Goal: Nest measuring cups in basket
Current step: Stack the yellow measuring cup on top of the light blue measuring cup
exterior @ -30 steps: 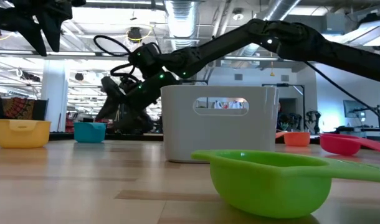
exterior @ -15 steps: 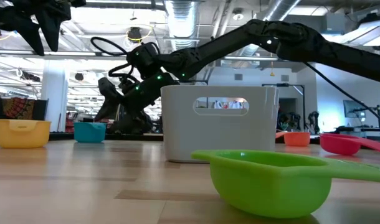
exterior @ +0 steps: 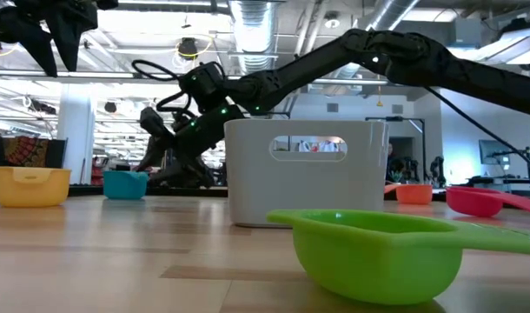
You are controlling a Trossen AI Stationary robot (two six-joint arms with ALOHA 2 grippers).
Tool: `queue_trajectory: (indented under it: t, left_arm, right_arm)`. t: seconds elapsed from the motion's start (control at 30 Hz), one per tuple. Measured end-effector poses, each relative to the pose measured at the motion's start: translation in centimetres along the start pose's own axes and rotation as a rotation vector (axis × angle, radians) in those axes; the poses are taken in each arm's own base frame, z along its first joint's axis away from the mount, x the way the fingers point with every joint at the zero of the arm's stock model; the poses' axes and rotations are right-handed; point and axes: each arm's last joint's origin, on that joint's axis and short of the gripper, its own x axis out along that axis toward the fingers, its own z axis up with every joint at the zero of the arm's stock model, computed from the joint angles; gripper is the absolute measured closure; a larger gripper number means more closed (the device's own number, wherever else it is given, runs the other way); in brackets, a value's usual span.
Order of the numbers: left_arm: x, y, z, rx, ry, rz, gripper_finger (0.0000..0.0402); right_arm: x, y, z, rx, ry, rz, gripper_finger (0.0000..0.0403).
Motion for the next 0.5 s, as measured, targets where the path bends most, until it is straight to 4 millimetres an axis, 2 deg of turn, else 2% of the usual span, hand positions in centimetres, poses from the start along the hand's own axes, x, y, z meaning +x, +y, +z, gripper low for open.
queue_trajectory:
  t: [0.27,0.5]
  left_arm:
    - [0.00,0.00,-0.03,0.031,0.009,0.000,0.0288]
    - [0.00,0.00,-0.07,0.047,0.024,0.000,0.0288]
  right_arm:
    - [0.01,0.05,0.21,0.042,-0.018,0.015,0.0233]
    - [0.01,0.08,0.23,0.050,-0.020,0.018,0.0283]
